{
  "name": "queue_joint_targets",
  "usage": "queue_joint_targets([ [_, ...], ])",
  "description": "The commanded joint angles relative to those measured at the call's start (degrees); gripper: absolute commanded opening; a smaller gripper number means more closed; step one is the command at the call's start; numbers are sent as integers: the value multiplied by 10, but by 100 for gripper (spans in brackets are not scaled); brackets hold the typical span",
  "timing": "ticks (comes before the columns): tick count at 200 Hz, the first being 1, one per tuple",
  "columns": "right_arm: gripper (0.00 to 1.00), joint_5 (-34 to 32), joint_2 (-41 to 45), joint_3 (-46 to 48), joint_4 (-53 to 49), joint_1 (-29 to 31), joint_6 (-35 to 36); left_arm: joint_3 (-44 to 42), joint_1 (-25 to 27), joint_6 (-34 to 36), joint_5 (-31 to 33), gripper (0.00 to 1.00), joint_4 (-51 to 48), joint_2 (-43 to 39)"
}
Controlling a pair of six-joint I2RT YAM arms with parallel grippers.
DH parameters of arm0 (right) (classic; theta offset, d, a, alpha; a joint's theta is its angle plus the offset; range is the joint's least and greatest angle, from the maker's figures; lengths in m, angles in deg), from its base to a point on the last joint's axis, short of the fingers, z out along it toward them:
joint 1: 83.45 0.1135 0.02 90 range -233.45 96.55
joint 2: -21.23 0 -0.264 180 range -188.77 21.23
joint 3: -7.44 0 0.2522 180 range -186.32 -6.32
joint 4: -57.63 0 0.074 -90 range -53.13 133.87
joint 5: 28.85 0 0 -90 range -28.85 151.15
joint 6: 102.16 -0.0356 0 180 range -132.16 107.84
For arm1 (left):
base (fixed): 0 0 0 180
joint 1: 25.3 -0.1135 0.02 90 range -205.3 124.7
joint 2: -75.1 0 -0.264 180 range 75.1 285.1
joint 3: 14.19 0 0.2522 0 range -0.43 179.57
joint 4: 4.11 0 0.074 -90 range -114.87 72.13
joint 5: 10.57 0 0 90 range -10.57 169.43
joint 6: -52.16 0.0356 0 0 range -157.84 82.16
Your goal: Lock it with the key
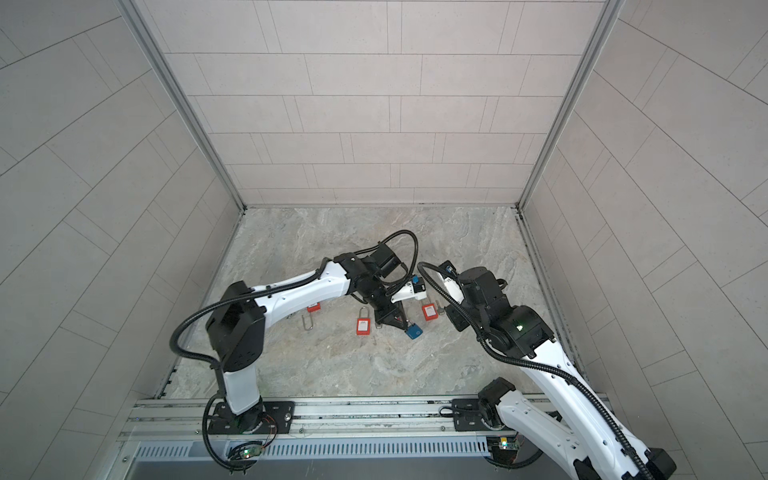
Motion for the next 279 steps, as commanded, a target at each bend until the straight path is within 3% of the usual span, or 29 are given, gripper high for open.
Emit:
queue_joint_targets([
  [1, 0, -53, 21, 5, -8, -1, -50, 62, 17, 23, -28, 0, -89, 51],
  [70, 0, -46, 57, 11, -19, -1, -61, 179, 28, -9, -50, 0, -120, 173],
  [134, 0, -26, 88, 29, -9, 1, -73, 339, 44, -10, 1, 0, -231, 297],
  [237, 0, -2, 46, -12, -10, 5, -89, 386, 53, -38, 108, 28, -207, 318],
  [279, 0, 1, 31, -34, -22, 5, -101, 388, 48, -38, 104, 36, -169, 304],
])
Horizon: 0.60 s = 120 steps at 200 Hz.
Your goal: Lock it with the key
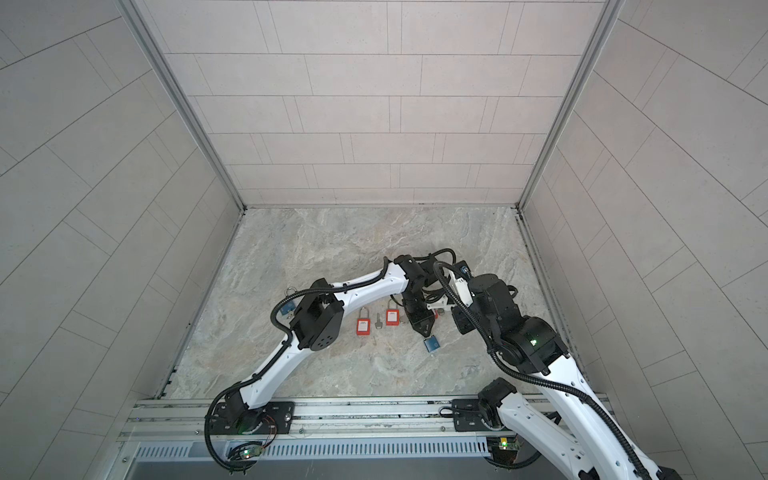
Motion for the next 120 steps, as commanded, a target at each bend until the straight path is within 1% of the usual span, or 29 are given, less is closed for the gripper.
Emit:
queue_joint_targets([
  [1, 0, 6, -9, -26, -11, 2, -20, 18, 0, 5, 6, 36, 17, -14],
  [13, 0, 12, -17, -34, -16, 2, -21, 20, -1, 7, 5, 44, 18, -13],
  [21, 0, 10, -19, -36, -18, 1, -30, 20, -1, 7, 7, 46, 18, -13],
  [44, 0, 12, -13, -39, -16, 2, -55, 19, -5, 10, 33, 47, 20, -31],
  [65, 0, 14, -10, -43, -22, 2, -79, 2, -23, -14, 59, 48, 54, -71],
  [95, 0, 47, -27, -40, -29, 2, -88, -76, -62, -55, 70, 48, 135, -179],
  [105, 0, 61, -41, -40, -31, 2, -94, -112, -73, -61, 77, 48, 157, -222],
  [120, 0, 81, -62, -34, -28, 3, -104, -185, -93, -77, 104, 47, 198, -292],
])
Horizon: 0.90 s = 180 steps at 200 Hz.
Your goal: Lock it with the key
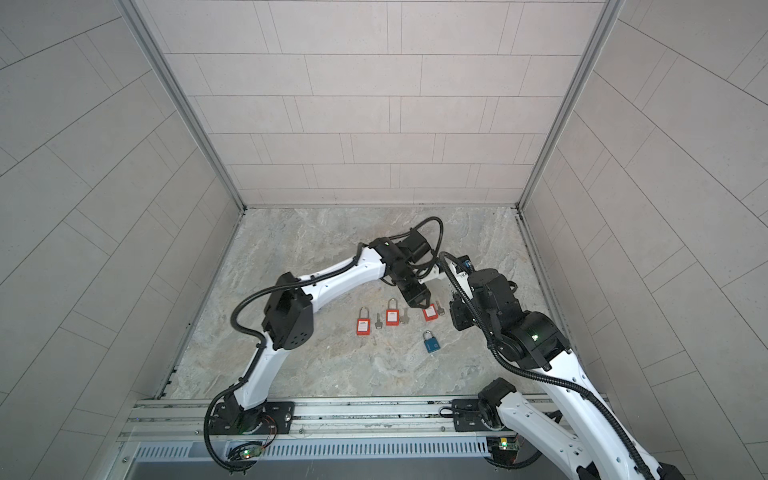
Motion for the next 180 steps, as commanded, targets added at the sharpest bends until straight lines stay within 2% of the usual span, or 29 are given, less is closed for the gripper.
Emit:
queue_joint_targets([
  [1, 0, 36, -29, -1, -9, 2, -32, -82, -31, -33, 41, 47, 78, -116],
  [22, 0, 62, -56, 26, 13, 2, -48, -234, -78, -79, 79, 47, 174, -235],
  [48, 0, 58, -77, 71, 41, 3, -72, -425, -141, -130, 66, 47, 300, -381],
  [66, 0, 34, -84, 95, 46, 2, -94, -507, -166, -135, 64, 47, 325, -464],
  [101, 0, 25, -117, 145, 79, 3, -123, -585, -183, -151, 83, 47, 304, -570],
  [113, 0, 15, -136, 152, 77, 2, -148, -599, -191, -174, 75, 47, 303, -598],
  [138, 0, 1, -177, 177, 100, 2, -146, -611, -194, -204, 56, 48, 296, -647],
  [180, 0, -11, -214, 209, 139, 2, -141, -651, -195, -221, 105, 49, 269, -711],
])
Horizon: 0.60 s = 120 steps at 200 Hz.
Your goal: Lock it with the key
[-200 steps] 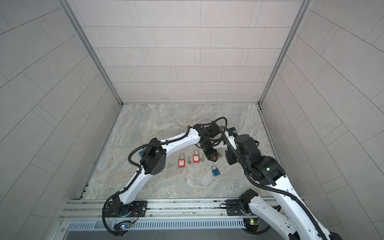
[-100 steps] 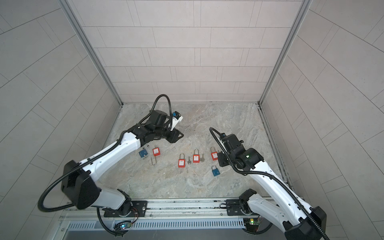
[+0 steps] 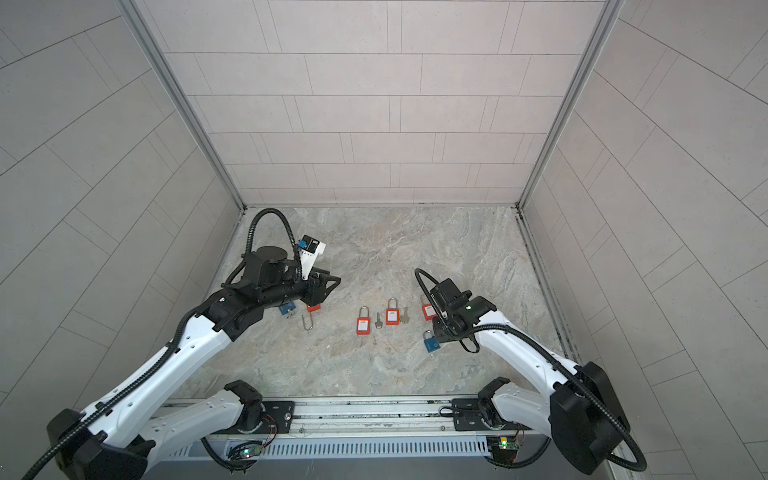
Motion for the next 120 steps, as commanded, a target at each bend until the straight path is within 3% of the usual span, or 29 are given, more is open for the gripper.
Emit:
queue_joint_targets([
  [1, 0, -24, -5, 17, 30, 2, -8, -29, -3, -31, 28, 49, -11, -28],
  [37, 0, -14, -20, 49, 59, -1, -8, -82, -3, -73, 46, 49, 22, -69],
  [75, 0, -1, -40, 57, 73, -2, -13, -99, -3, -100, 87, 50, -10, -77],
  [92, 20, -37, -34, 46, 50, -1, -26, -102, -5, -112, 116, 52, -30, -81],
  [120, 38, -55, 14, 34, 33, -1, -30, -106, -9, -140, 153, 57, -45, -88],
])
